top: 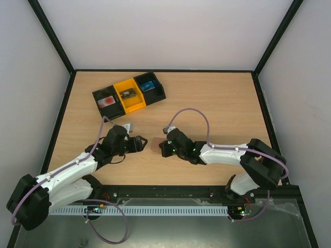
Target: Take the credit cards out of the card holder
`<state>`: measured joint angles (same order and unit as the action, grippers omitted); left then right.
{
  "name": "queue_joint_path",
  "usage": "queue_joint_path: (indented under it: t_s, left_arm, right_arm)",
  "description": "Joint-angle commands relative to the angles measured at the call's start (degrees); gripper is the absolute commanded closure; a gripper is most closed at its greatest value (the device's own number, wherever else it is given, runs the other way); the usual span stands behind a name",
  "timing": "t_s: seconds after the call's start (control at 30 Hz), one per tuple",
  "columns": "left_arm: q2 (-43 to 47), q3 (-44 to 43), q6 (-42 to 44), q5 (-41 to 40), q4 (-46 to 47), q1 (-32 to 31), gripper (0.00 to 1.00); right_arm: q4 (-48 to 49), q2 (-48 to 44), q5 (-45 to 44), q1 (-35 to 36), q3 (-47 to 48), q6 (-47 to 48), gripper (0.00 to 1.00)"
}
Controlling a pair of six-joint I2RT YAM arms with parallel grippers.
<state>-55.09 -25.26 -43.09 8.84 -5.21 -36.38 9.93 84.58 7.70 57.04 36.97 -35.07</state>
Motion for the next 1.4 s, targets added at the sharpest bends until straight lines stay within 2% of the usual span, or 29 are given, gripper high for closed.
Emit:
queue_joint_path:
  t_s: [0.0, 0.03, 0.2, 0.33, 0.47, 0.7, 1.03, 1.37]
  left_arm:
    - [-2.1, 1.9, -0.7, 0.7, 4.7, -0.3, 0.31]
    - [-2.5, 2.3, -0.7, 0.7, 5.4, -0.3, 0.33]
    - [-6.1, 4.5, -0.8, 5.6, 14.2, -0.3, 0.42]
    - [-13.0, 2.3, 0.3, 8.5, 17.7, -0.4, 0.51]
    - [-16.8, 0.5, -0.2, 13.5, 23.7, -0.4, 0.65]
    - [-26.5, -1.9, -1.1, 16.8, 30.0, -0.4, 0.87]
    - [-36.0, -1.3, -1.1, 16.2, 33.9, -0.5, 0.95]
    - [-37.1, 1.1, -2.2, 14.7, 35.2, -0.5, 0.96]
  right_arm:
    - [-0.7, 0.6, -2.4, 0.3, 0.1, -0.7, 0.98]
    - [-1.9, 0.7, -3.5, 0.3, 0.3, -1.0, 0.98]
    - [-6.0, -0.9, -9.8, 0.2, -0.1, -5.7, 0.84]
    - [-5.6, 0.1, -8.8, -0.1, -0.4, -4.7, 0.8]
    - [-2.2, 1.2, -5.3, -0.2, -1.5, -4.8, 0.78]
    - [4.1, 4.6, -1.7, -0.9, -3.7, -3.9, 0.79]
    - [7.8, 4.8, -0.5, -1.7, -6.0, -3.1, 0.8]
    - [8.4, 6.6, 0.7, -2.7, -4.3, -2.6, 0.81]
